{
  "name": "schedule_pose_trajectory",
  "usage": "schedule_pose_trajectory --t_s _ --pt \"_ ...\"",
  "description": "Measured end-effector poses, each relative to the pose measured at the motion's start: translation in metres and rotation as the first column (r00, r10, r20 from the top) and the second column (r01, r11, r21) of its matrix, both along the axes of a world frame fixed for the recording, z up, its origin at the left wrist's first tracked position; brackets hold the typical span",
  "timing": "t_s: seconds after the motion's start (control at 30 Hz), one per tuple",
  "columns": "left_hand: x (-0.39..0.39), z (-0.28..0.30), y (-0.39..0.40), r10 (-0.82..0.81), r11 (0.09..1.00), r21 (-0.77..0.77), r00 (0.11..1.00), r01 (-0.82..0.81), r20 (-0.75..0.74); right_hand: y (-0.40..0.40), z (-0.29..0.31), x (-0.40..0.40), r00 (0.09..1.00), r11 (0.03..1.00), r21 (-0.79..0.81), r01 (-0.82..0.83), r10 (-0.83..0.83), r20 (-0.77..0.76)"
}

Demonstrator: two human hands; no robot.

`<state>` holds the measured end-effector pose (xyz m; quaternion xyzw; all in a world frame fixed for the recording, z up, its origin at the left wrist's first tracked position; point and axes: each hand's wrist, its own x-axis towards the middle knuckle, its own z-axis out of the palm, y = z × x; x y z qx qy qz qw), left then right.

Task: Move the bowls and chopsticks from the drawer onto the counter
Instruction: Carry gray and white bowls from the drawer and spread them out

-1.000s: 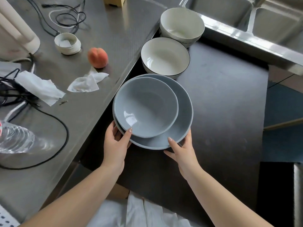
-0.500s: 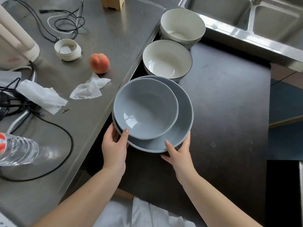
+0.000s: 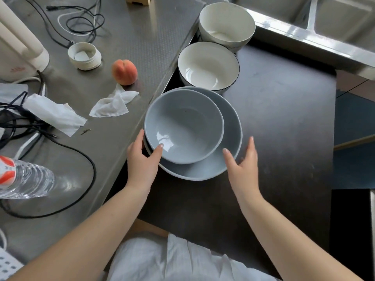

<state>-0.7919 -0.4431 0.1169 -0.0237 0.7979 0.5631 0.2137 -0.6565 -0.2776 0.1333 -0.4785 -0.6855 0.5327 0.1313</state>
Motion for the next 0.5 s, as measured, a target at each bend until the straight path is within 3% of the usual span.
schedule_pose_trajectory --t_s 0.07,0.13,0.23,0.37,0.5 --pt "-0.005 0.004 0.000 -0.041 0.997 -0.063 0.999 0.040 -0.018 0.007 0.011 -0.010 0.996 0.988 0.131 -0.082 0.087 -0.030" --pt "-0.009 0.006 -0.001 -0.057 0.994 -0.093 0.998 0.055 -0.020 0.012 0.013 -0.025 0.989 0.983 0.126 -0.137 0.144 -0.043" --pt "-0.015 0.006 0.001 -0.073 0.992 -0.107 0.997 0.072 -0.004 0.019 0.006 -0.048 0.997 0.988 -0.134 -0.075 0.078 0.015" --pt "-0.024 0.004 0.004 -0.091 0.993 -0.078 0.996 0.091 -0.001 0.024 0.002 -0.065 0.999 0.847 -0.530 0.035 -0.020 0.033" --pt "-0.027 0.004 0.008 -0.012 1.000 0.010 0.998 0.012 0.063 0.021 0.003 -0.072 0.997 0.760 -0.647 0.068 -0.075 0.017"
